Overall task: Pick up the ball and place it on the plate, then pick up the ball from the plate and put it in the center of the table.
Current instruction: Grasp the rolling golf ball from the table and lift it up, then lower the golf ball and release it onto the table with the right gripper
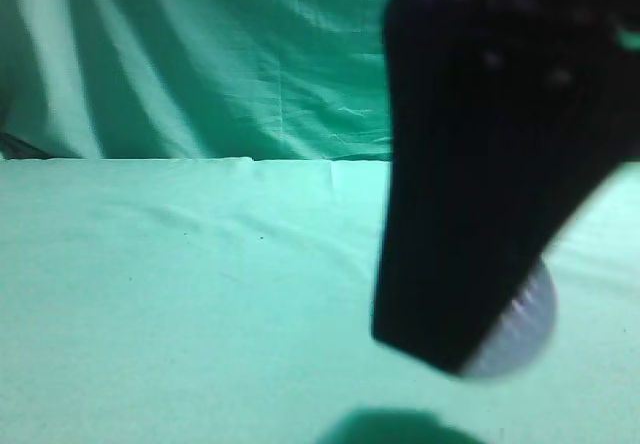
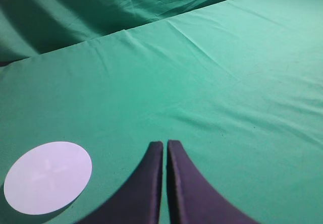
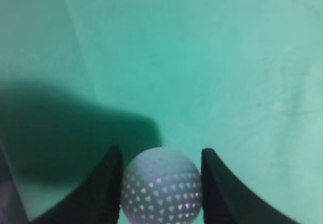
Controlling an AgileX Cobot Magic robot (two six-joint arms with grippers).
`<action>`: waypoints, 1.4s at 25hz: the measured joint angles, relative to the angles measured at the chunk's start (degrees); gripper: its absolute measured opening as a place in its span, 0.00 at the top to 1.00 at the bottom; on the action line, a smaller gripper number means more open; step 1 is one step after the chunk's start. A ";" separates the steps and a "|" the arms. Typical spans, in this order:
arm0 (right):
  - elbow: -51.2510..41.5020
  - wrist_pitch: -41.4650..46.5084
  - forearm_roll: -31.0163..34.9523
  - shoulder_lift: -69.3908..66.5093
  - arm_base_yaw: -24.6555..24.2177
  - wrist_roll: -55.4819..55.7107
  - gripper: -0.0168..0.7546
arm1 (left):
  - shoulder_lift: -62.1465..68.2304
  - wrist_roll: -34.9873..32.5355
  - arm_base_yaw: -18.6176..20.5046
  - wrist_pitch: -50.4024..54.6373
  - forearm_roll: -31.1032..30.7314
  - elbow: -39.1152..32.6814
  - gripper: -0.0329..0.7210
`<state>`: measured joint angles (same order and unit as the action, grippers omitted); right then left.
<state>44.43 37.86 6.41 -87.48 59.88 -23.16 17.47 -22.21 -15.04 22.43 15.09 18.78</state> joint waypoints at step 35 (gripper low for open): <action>55.44 9.34 -6.41 -34.89 -16.91 7.64 0.57 | 0.00 0.00 0.00 -0.11 0.33 0.00 0.96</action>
<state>99.87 47.20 0.00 -122.37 42.97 -15.51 17.47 -22.21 -15.04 22.32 15.42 18.78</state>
